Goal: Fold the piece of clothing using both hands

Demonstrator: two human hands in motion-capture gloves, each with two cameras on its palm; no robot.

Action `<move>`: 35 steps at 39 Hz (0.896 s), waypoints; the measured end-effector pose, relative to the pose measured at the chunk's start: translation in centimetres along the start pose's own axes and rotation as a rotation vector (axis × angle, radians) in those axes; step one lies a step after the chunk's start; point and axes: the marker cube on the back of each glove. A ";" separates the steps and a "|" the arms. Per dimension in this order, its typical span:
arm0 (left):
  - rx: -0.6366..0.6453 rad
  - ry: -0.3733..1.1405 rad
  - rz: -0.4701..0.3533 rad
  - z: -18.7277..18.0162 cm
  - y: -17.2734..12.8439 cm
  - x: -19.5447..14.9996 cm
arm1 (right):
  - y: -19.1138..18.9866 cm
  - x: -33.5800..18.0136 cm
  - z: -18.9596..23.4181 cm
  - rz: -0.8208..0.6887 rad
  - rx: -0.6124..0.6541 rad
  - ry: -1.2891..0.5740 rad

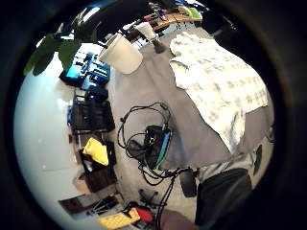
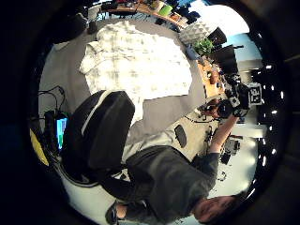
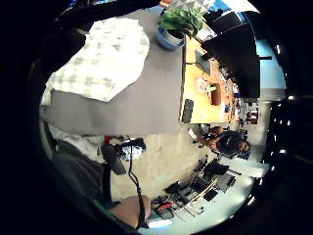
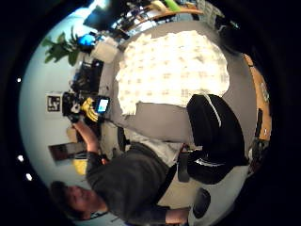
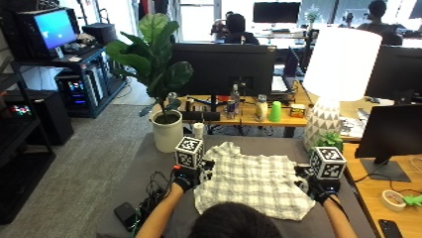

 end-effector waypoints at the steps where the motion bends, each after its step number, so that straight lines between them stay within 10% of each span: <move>1: 0.002 0.000 -0.001 0.0 0.0 0.0 | -0.1 0.0 0.0 0.001 0.001 0.000; 24: -0.039 0.013 0.031 0.1 0.0 0.5 | 0.1 0.5 -0.5 0.037 -0.022 -0.041; 35: -0.281 0.008 0.137 7.7 -0.2 3.5 | -3.6 -0.4 6.9 -0.005 -0.178 0.016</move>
